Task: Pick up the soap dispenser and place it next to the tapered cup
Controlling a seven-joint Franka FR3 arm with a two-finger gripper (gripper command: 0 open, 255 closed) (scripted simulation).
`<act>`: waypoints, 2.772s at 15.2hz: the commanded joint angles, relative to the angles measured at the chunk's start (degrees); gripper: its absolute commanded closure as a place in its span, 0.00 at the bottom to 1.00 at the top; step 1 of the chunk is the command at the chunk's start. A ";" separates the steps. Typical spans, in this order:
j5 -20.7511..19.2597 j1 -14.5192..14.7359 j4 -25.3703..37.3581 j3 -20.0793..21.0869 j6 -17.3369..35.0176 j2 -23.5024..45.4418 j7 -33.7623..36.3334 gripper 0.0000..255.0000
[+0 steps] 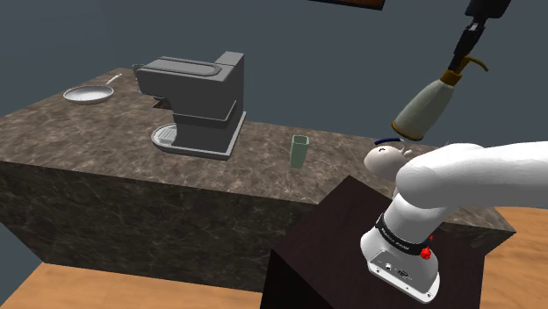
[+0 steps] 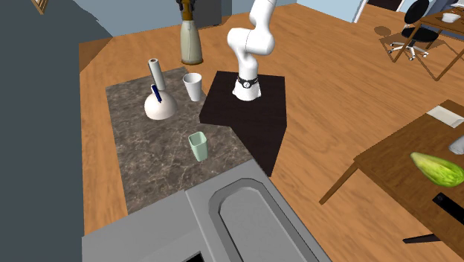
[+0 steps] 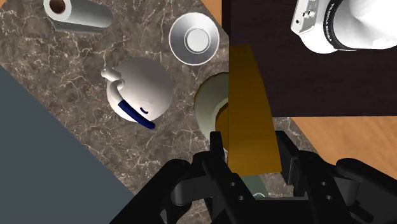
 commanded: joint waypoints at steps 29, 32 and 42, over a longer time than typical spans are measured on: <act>-21.55 -1.09 8.93 -25.76 1.47 -4.47 -27.08 1.00; -22.36 -1.66 6.34 -26.45 3.00 -5.63 -26.52 1.00; -25.45 -3.32 -1.52 -29.45 8.10 -8.94 -24.87 1.00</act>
